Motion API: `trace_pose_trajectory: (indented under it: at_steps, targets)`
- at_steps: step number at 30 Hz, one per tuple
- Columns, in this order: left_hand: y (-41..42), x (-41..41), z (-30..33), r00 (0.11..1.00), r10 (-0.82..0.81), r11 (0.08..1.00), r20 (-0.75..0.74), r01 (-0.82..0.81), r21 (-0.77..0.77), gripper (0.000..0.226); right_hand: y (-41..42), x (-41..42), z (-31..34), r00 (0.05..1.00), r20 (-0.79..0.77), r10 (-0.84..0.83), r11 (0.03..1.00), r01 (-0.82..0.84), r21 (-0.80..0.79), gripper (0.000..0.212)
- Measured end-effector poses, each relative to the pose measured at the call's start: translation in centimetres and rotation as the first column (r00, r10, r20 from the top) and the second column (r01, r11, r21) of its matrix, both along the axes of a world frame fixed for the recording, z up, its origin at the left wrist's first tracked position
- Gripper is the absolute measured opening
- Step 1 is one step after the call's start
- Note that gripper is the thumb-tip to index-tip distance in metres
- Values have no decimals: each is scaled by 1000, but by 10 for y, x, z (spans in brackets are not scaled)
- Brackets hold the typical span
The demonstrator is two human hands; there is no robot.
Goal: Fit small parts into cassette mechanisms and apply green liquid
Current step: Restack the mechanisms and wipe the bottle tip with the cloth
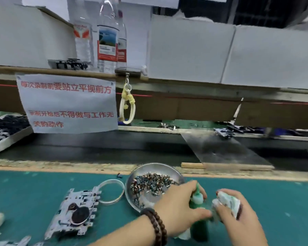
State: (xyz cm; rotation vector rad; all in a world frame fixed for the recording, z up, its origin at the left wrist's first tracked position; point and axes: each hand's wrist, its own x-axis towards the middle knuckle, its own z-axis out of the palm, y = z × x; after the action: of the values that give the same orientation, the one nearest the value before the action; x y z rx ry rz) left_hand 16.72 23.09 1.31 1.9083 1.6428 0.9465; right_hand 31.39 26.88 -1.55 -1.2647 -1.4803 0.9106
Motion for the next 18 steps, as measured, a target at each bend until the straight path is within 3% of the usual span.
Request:
trace_pose_trajectory:
  at_steps: [3,8,15,18]
  targets:
    - [12,24,-13,997,-19,999,-70,17,-38,25,16,26,-2,995,61,-73,996,76,-45,27]
    - [23,31,-38,990,38,999,-138,-43,-29,30,20,20,-14,986,160,52,992,-33,-122,34]
    - [30,30,-56,982,144,989,-122,-141,36,29,16,23,-14,982,161,-98,994,103,-26,9]
    - [42,30,-55,978,185,980,-98,-176,96,35,19,34,-2,978,142,-155,988,153,19,15]
